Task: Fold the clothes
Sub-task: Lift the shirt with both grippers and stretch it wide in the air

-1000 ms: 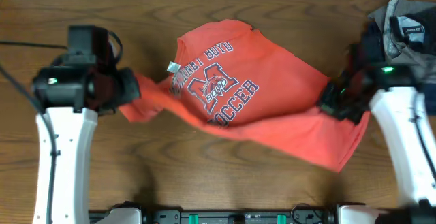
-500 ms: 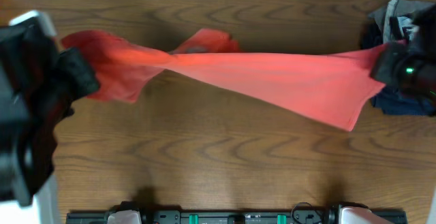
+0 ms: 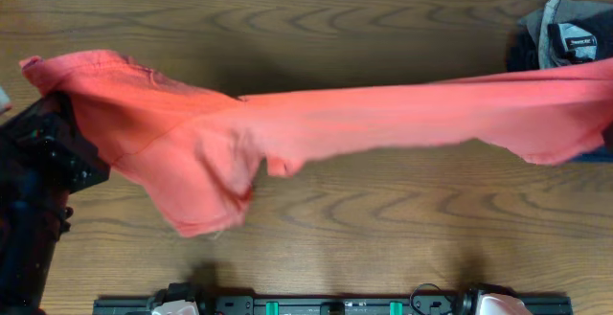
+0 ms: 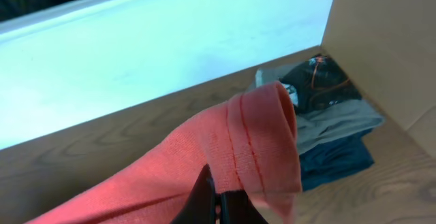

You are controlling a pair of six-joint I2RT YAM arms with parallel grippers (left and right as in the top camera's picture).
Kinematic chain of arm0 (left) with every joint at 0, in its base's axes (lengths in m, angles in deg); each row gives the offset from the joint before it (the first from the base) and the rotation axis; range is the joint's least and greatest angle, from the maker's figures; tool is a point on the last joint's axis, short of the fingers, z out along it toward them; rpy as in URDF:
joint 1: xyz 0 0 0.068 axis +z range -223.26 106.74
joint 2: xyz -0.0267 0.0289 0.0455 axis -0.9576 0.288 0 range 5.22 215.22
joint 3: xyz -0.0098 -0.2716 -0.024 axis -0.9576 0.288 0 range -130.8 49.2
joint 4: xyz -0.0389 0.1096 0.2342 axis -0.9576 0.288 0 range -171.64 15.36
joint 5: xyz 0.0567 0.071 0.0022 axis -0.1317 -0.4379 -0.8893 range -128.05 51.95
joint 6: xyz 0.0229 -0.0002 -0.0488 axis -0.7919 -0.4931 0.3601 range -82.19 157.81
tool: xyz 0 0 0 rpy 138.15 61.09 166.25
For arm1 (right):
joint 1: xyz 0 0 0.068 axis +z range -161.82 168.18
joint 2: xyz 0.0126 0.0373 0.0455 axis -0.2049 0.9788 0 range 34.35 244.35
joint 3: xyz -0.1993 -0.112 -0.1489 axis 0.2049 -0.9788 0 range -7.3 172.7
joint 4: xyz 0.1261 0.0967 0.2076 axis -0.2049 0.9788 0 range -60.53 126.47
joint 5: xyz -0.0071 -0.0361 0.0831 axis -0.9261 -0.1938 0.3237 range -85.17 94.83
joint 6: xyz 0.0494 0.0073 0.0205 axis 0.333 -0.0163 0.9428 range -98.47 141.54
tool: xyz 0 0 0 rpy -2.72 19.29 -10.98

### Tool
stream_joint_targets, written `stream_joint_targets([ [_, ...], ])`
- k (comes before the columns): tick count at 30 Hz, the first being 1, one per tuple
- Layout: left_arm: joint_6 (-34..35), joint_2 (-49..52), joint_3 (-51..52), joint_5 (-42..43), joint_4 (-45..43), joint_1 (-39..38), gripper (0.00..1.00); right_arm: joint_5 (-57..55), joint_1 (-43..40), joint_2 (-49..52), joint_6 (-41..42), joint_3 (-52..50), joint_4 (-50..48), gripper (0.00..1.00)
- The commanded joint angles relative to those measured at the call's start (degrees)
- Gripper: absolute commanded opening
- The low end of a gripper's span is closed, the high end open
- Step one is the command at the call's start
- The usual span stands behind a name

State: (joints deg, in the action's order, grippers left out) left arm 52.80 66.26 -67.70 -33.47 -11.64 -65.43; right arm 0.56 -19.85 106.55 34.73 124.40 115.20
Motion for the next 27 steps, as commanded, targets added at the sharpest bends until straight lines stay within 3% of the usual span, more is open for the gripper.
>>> stream_joint_targets([
  [1,0.1,2.7,-0.3,1.1,-0.7,0.6,0.06,-2.6,-0.9,4.7,-2.0,-0.2,1.0,0.01],
  [9,-0.4,13.5,-0.3,3.3,-0.7,0.6,0.06,1.5,-0.8,19.0,-2.8,-0.2,3.8,0.01],
  [14,-0.4,24.1,-0.3,5.8,-4.9,0.4,0.06,2.1,0.6,29.7,-3.0,-0.2,-1.1,0.01],
  [21,0.5,37.3,-0.3,10.1,-27.7,0.1,0.06,11.3,1.8,38.9,0.0,-0.2,-24.9,0.0],
  [27,1.0,38.8,-1.9,8.2,-49.6,0.2,0.06,11.5,1.6,38.0,3.7,2.2,-43.6,0.01],
])
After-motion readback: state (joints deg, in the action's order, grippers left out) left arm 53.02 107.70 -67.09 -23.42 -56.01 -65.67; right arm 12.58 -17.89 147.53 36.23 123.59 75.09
